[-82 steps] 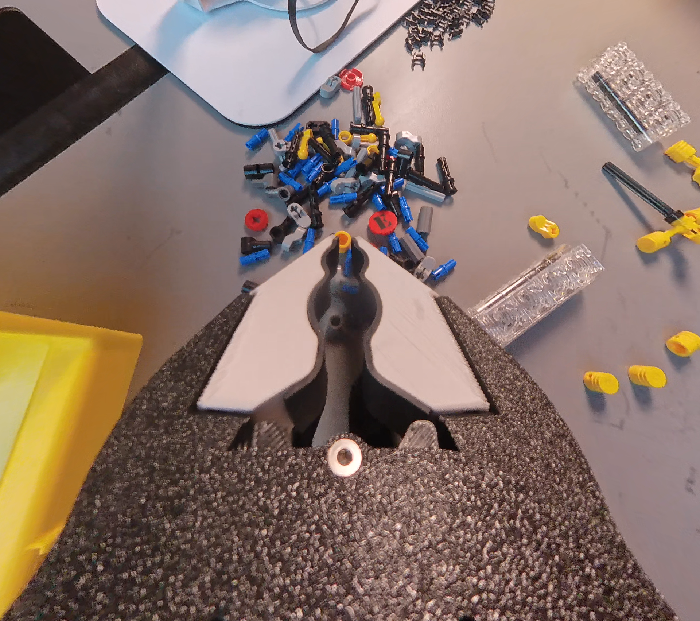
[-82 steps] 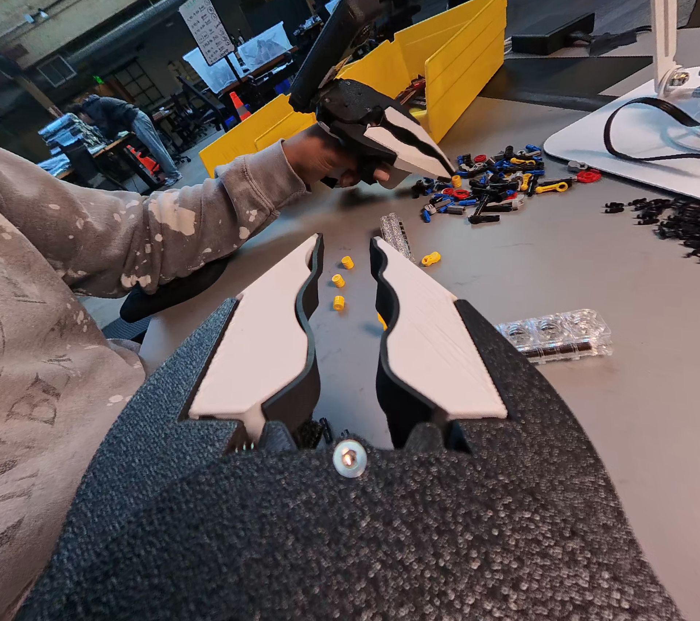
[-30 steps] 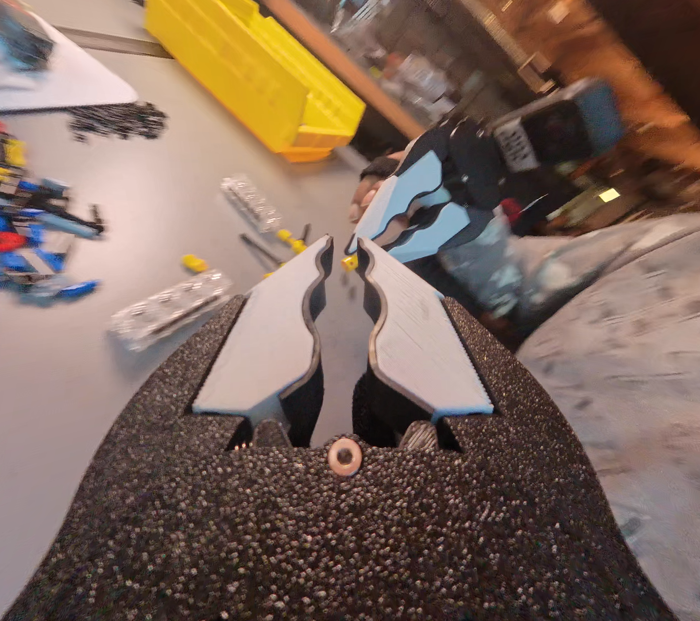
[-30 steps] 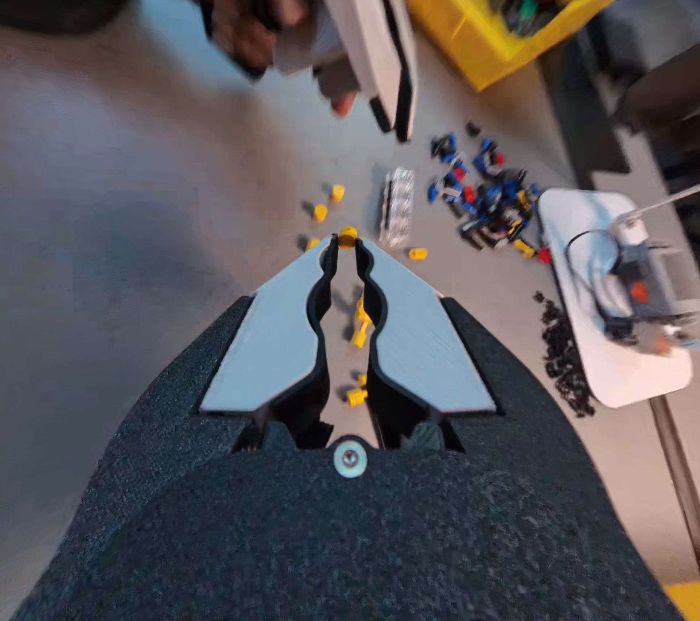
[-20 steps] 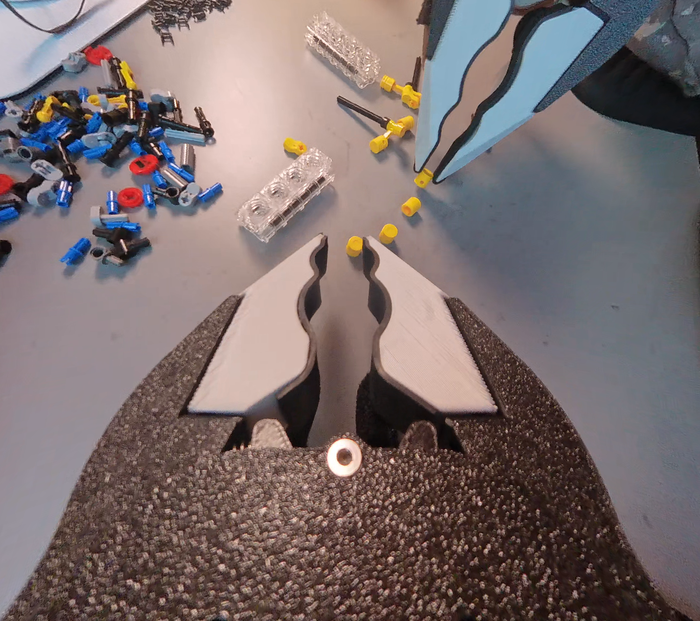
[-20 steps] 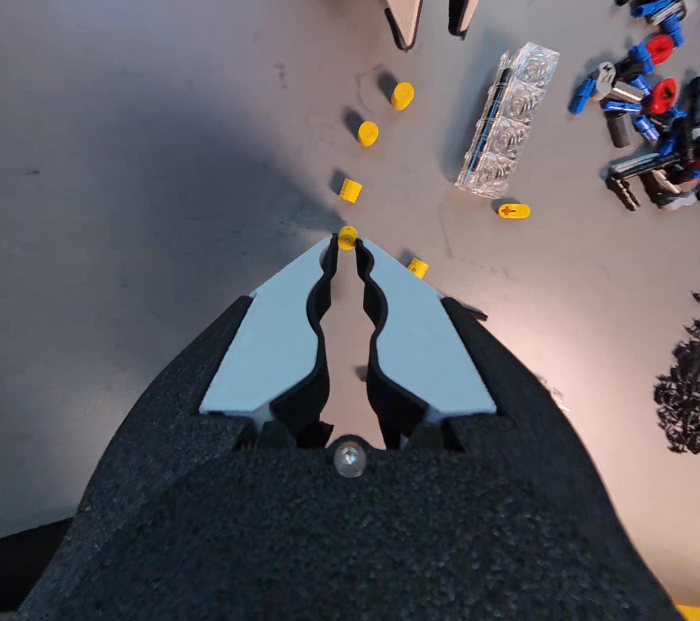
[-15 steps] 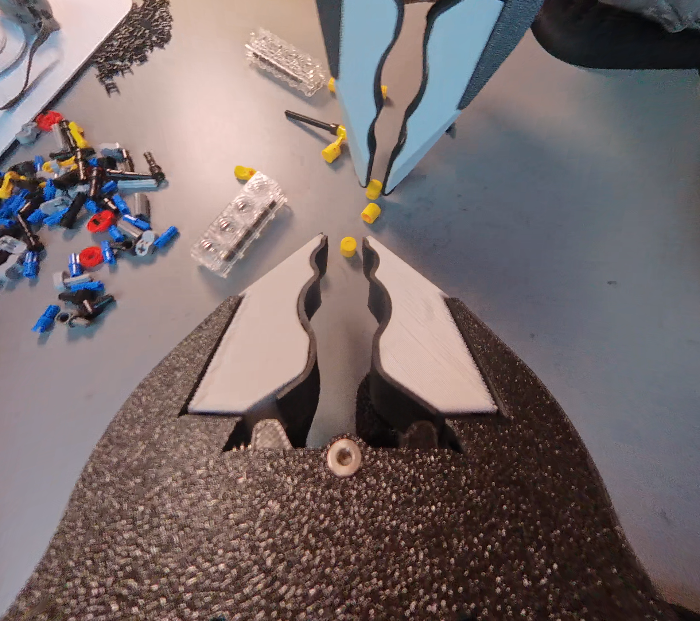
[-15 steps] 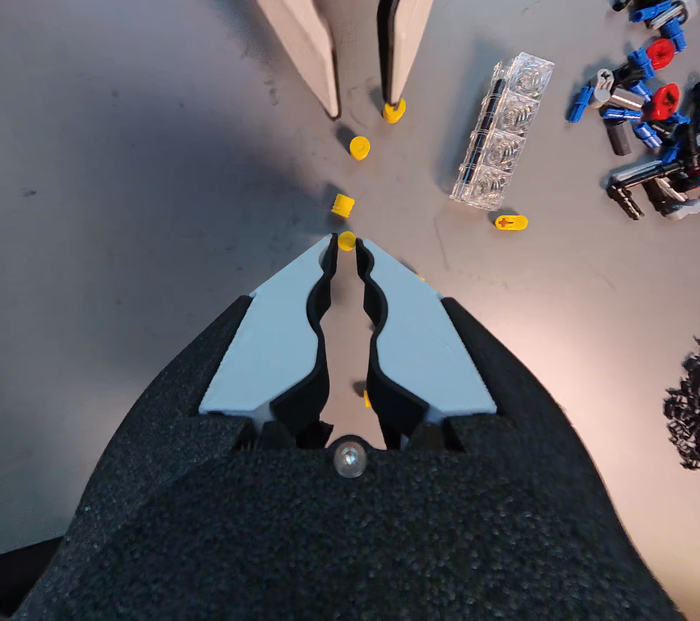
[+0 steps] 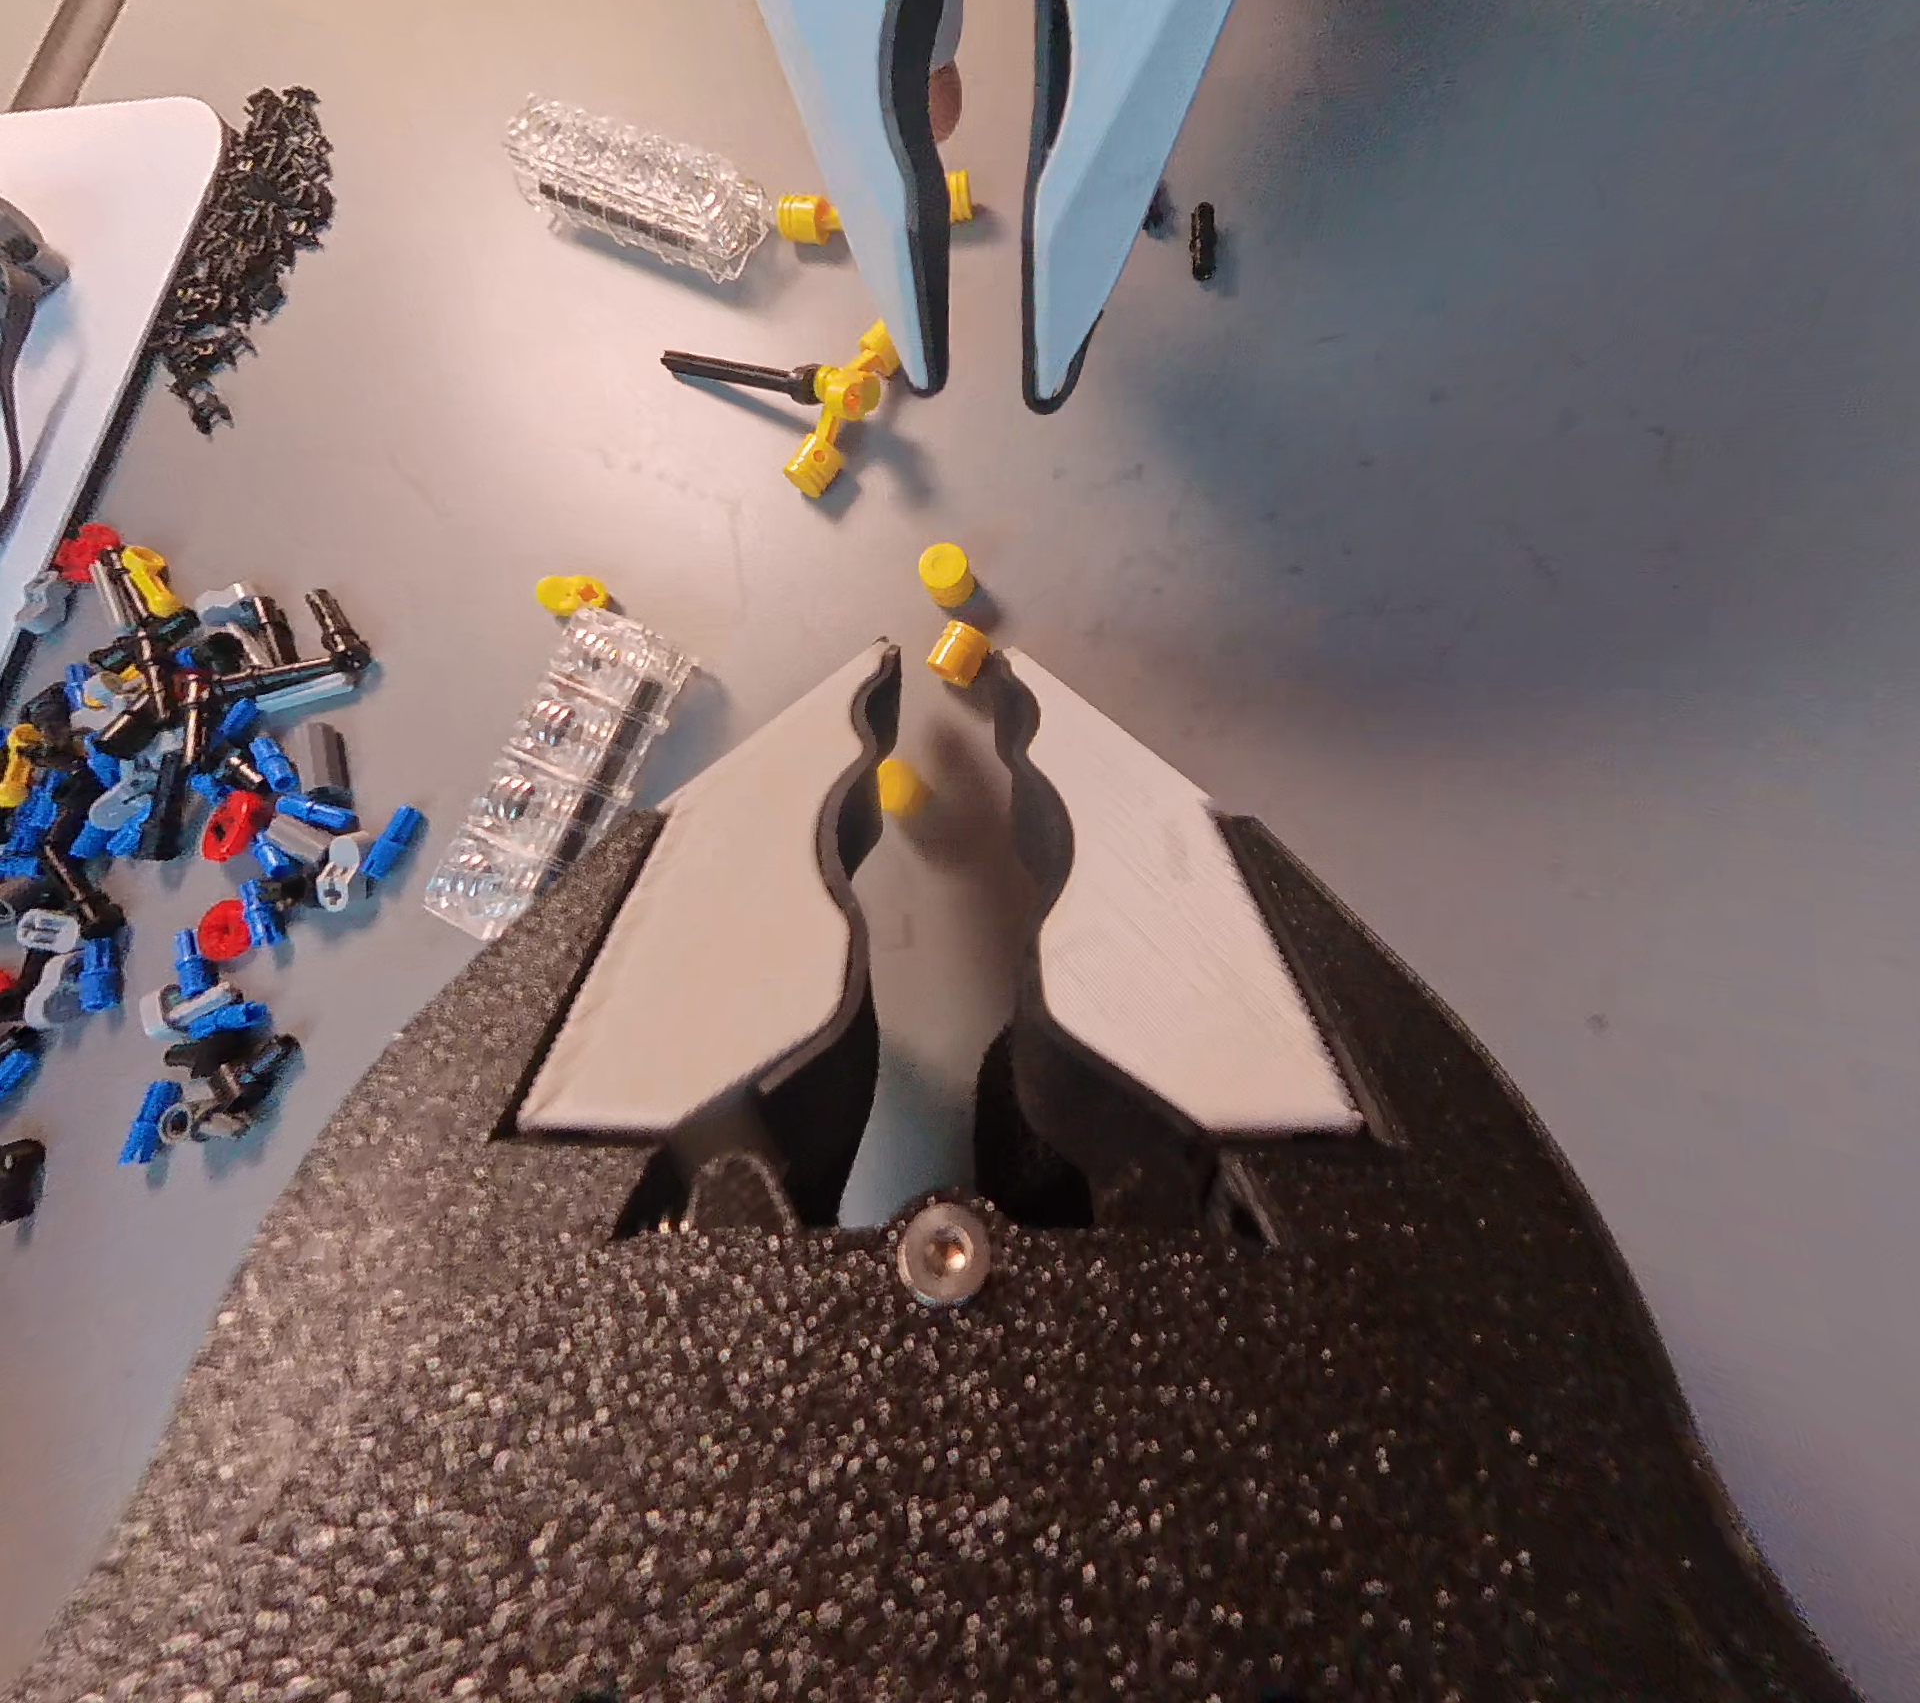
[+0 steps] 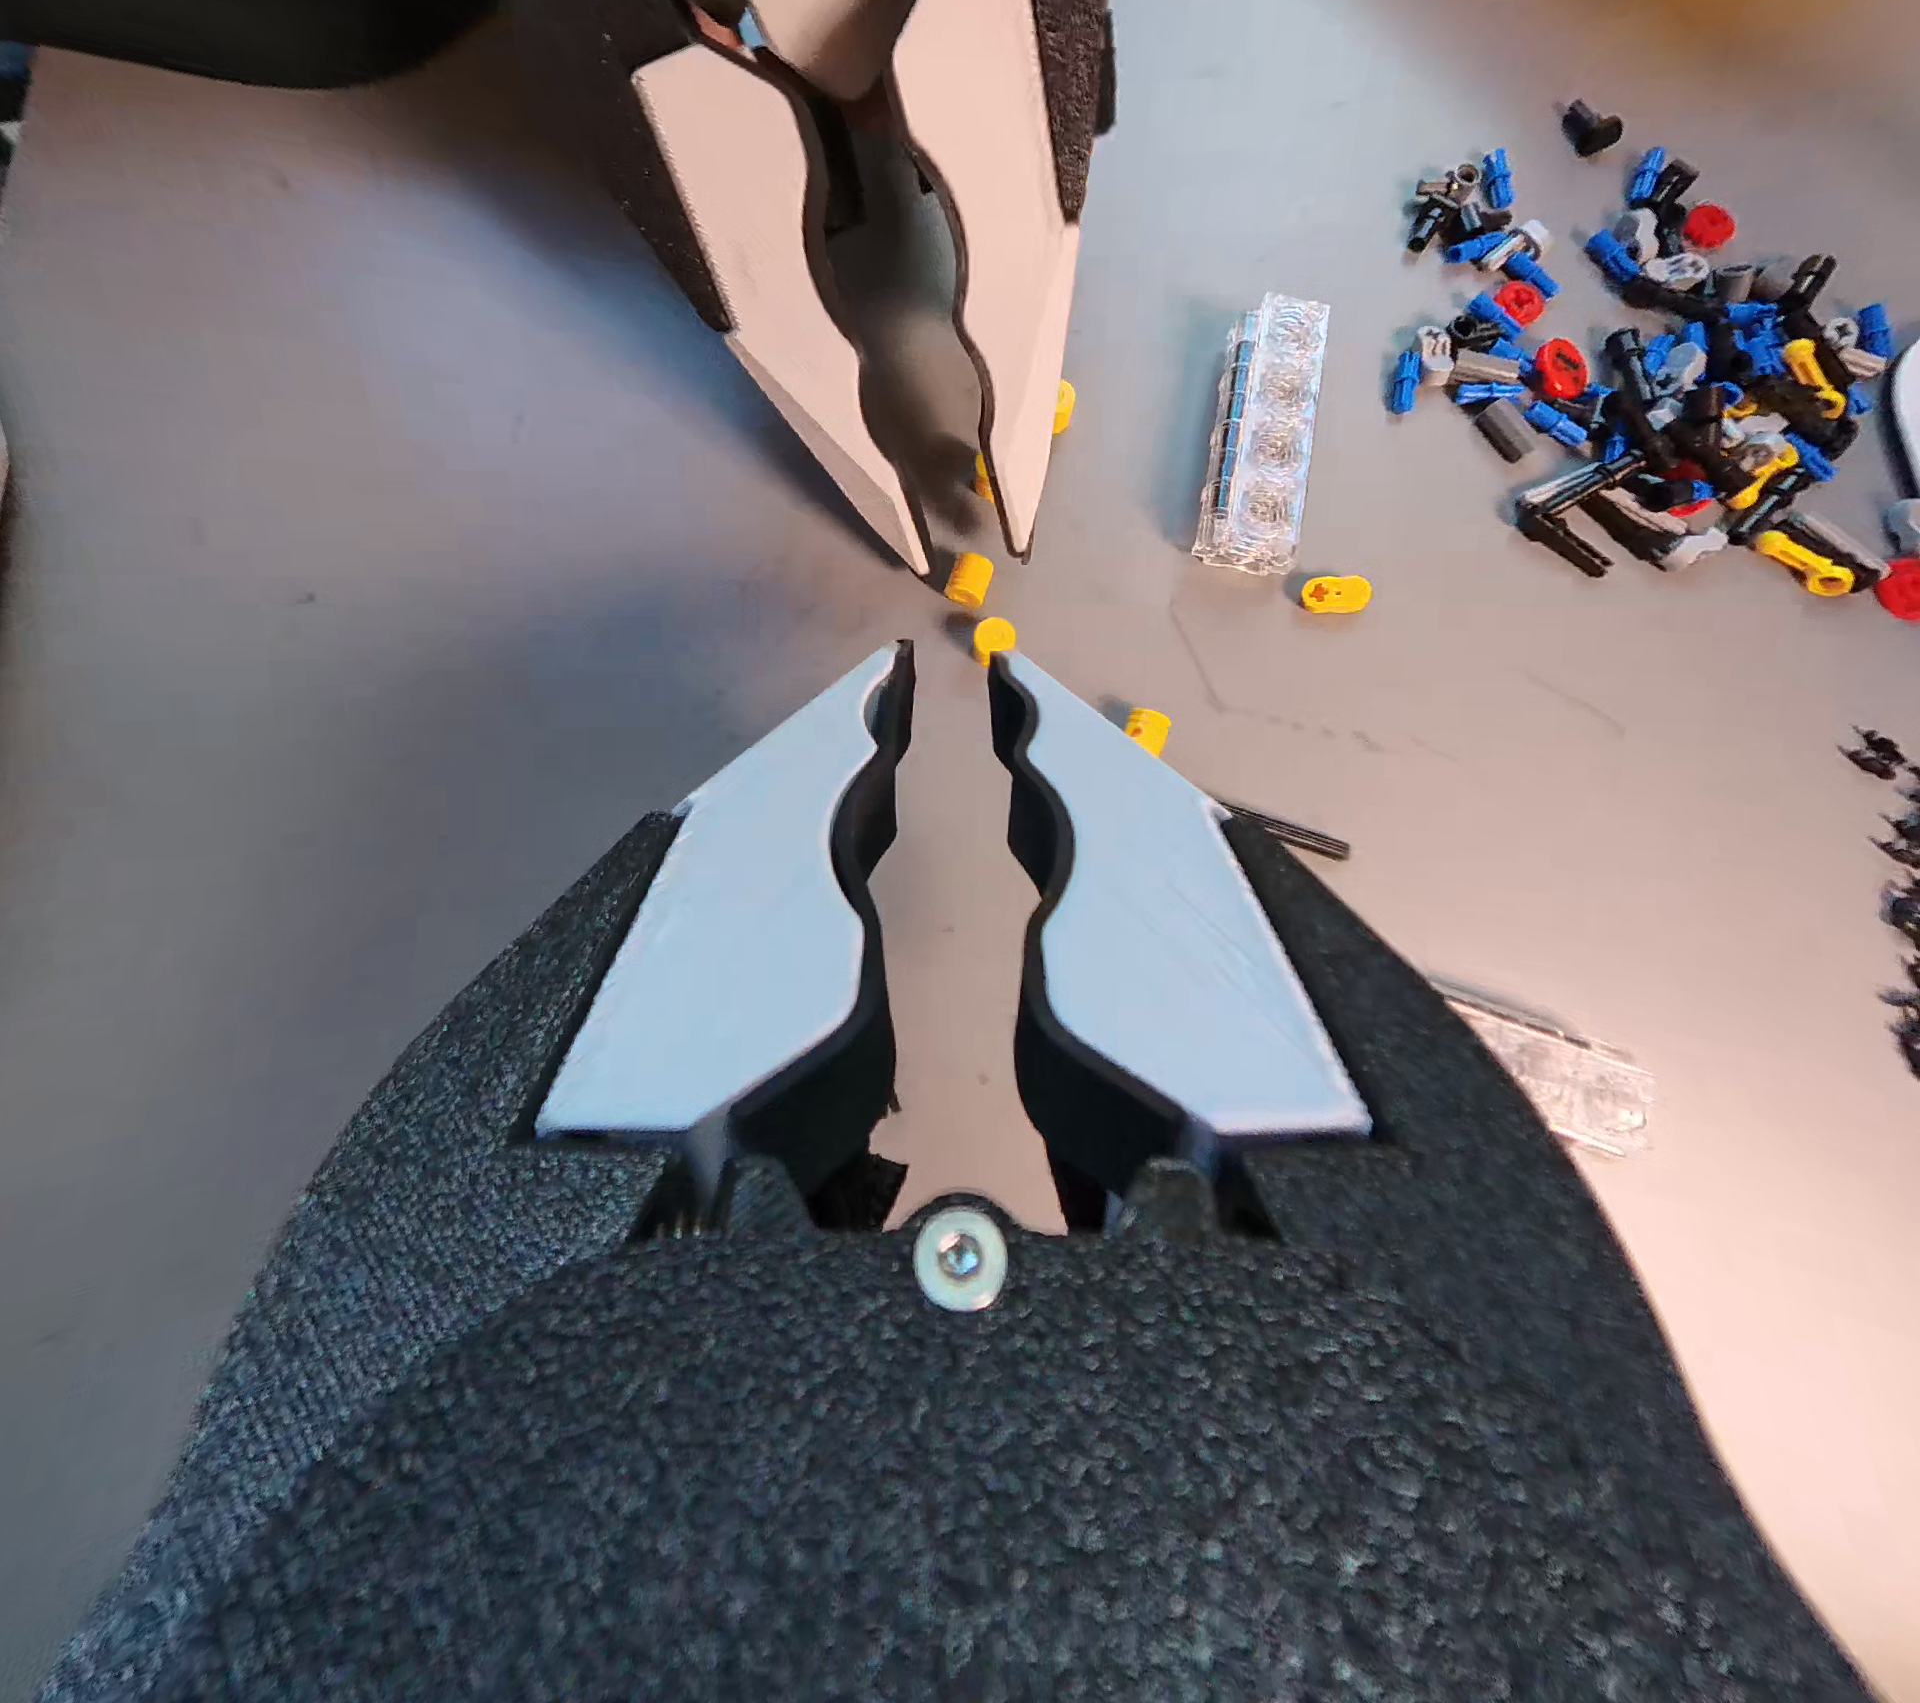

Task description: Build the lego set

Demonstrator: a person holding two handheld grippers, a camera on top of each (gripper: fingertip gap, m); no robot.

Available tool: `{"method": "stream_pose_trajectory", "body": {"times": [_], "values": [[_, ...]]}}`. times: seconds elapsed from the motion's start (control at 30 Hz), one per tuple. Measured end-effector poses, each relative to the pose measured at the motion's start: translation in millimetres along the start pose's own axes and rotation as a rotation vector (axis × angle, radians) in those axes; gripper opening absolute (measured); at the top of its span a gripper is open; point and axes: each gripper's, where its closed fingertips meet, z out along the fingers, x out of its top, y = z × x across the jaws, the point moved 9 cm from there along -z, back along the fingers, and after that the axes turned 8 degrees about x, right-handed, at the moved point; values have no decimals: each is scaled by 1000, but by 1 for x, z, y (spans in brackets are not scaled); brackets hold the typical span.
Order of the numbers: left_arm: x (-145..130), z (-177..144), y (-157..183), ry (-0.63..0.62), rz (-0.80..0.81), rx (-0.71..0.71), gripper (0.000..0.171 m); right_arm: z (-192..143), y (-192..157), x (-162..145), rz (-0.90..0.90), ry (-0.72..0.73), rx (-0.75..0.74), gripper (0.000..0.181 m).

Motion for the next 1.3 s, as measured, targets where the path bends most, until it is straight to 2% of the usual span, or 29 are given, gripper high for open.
{"method": "stream_pose_trajectory", "body": {"times": [0.07, 0.2, 0.43, 0.53, 0.6, 0.8, 0.9, 0.97, 1.07, 1.17, 1.3], "values": [[0, 3, 0, -12, 7, -16, 11, 0, -3, -2, -41, 38, -19, 15], [1, 4, -2, 1, -13, -35, 10, 2, -9, 3, -130, 127, -26, 18], [14, -33, -15, 395, -333, -198, 9, 0, -18, 16, -292, 264, -106, 21], [16, -39, -16, 460, -379, -260, 9, -7, -23, 24, -333, 341, -115, 18], [18, -42, -16, 500, -401, -304, 9, -7, -25, 25, -353, 339, -121, 15], [18, -43, -15, 513, -422, -342, 9, -8, -27, 26, -384, 336, -134, 10], [15, -43, -20, 454, -381, -251, 8, -7, -18, 25, -320, 253, -125, 9], [10, -43, -29, 390, -341, -137, 11, -2, -4, 23, -261, 130, -126, 9], [-1, -41, -40, 299, -308, -5, 14, 12, 14, 25, -171, -86, -50, 9], [-13, -36, -42, 217, -289, 61, 14, 28, 28, 32, -153, -294, 33, 9], [-21, -32, -39, 128, -233, 110, 14, 46, 39, 39, -144, -495, 108, 9]]}}
